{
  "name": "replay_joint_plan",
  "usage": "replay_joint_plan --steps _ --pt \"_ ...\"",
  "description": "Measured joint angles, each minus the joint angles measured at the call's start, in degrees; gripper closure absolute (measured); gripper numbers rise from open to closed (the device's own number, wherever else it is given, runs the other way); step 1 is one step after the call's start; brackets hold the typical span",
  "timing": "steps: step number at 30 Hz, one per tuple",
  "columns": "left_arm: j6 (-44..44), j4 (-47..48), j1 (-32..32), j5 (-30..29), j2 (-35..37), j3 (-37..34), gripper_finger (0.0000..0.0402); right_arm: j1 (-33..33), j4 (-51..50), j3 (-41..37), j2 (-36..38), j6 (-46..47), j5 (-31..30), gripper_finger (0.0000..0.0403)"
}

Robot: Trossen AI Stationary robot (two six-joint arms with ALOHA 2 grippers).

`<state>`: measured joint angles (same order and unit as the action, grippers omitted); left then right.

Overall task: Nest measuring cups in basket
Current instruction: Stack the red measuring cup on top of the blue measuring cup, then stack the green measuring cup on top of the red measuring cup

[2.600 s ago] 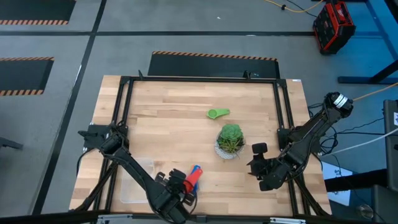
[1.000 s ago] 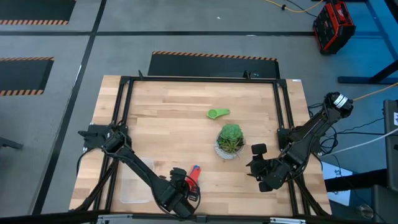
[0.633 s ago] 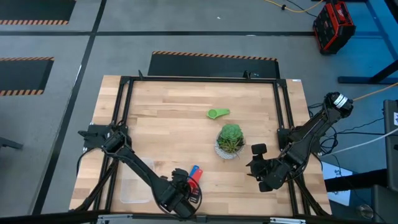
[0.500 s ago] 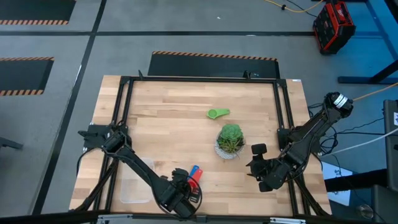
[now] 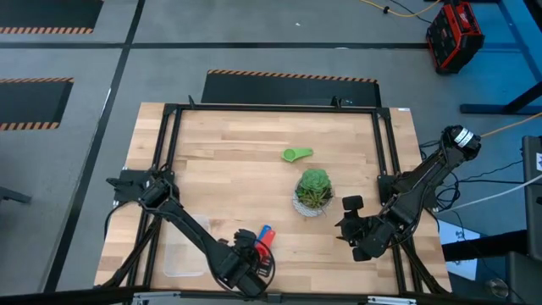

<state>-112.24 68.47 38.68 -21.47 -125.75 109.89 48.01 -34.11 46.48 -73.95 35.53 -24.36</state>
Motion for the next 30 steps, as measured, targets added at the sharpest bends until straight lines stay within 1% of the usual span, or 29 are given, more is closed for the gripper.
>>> replay_joint_plan --steps 9,15,17,20,24,27,30 --pt "0.0 0.0 -1.0 -0.1 0.0 0.0 0.0299 0.0 0.0 0.0 0.0 0.0 0.0 0.023" --pt "0.1 0.0 -1.7 -0.1 0.0 0.0 0.0293 0.0 0.0 0.0 0.0 0.0 0.0 0.023" --pt "1.8 -0.2 -2.0 -0.1 0.2 0.0 0.0293 0.0 0.0 0.0 0.0 0.0 0.0 0.023" --pt "5.8 0.0 -2.7 0.0 0.5 1.2 0.0292 0.0 0.0 0.0 0.0 0.0 0.0 0.023" --pt "14.7 0.2 -4.7 0.8 1.1 5.3 0.0292 0.0 -0.1 0.0 0.0 0.0 0.0 0.023" --pt "23.8 1.4 -6.6 1.6 1.1 9.4 0.0292 0.0 -0.1 0.0 0.0 0.0 0.0 0.023" --pt "35.1 3.2 -9.2 1.6 1.1 13.4 0.0292 0.0 -0.1 0.0 0.0 0.0 0.0 0.023"
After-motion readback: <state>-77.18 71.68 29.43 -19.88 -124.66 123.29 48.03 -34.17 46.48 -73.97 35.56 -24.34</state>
